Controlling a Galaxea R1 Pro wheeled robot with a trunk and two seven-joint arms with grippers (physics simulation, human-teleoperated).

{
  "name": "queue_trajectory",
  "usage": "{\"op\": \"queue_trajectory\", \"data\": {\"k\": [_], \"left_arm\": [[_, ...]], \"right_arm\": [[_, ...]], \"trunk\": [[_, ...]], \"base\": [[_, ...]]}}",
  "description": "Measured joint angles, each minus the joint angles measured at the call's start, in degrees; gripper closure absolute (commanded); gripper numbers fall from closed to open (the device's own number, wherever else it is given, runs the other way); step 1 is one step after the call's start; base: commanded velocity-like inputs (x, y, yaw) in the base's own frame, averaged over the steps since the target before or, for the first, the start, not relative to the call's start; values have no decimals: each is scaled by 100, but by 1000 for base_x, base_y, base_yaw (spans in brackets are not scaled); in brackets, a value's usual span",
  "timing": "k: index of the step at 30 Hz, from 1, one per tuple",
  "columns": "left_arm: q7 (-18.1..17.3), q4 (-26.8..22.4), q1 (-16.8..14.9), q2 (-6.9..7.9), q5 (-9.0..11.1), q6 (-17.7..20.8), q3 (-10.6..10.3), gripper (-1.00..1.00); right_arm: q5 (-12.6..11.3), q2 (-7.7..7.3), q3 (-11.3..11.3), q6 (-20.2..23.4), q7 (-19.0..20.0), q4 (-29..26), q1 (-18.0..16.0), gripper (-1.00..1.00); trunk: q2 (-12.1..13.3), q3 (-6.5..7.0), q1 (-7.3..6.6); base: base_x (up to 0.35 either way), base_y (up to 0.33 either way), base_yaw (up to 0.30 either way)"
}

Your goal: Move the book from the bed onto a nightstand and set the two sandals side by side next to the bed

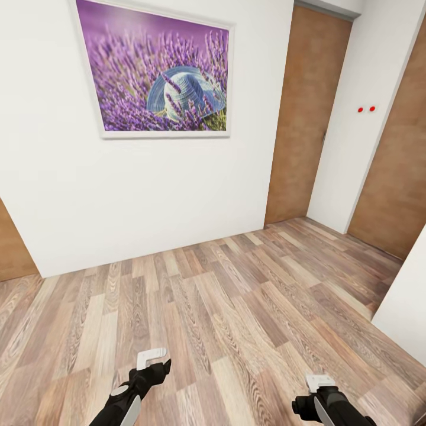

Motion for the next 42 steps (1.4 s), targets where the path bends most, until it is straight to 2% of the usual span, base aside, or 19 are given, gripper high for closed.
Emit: {"op": "queue_trajectory", "data": {"k": [17,25,31,33,36,38,41,42], "left_arm": [[-3,150,-5,0,-19,-2,0,-100],[10,122,-9,-2,-12,22,5,-100],[16,18,-84,7,3,120,12,-100],[17,-166,-147,8,7,277,14,-100],[16,-946,-288,-17,23,1123,14,-100],[12,-1545,-383,-83,45,1684,12,-100],[10,-2088,-457,-200,131,2076,12,-100],[10,-2318,-481,-271,219,2194,11,-100]], "right_arm": [[1,16,5,0,0,0,0,-100],[-1,173,8,0,-1,7,0,-100],[0,215,8,7,-1,9,0,-100],[0,216,8,8,-1,9,0,-100],[0,219,8,9,-1,9,0,-100],[0,216,8,9,-1,9,0,-100],[0,215,8,9,-1,9,0,-100],[0,213,8,9,-1,9,0,-100]], "trunk": [[-682,-305,374],[-1003,-449,549],[-1243,-556,681],[-1324,-592,725],[-1444,-646,791],[-1524,-681,835],[-1645,-736,901],[-1685,-753,922]], "base": [[0,0,0],[0,0,0],[0,0,0],[0,0,0],[0,0,0],[0,0,0],[0,0,0],[0,0,0]]}}
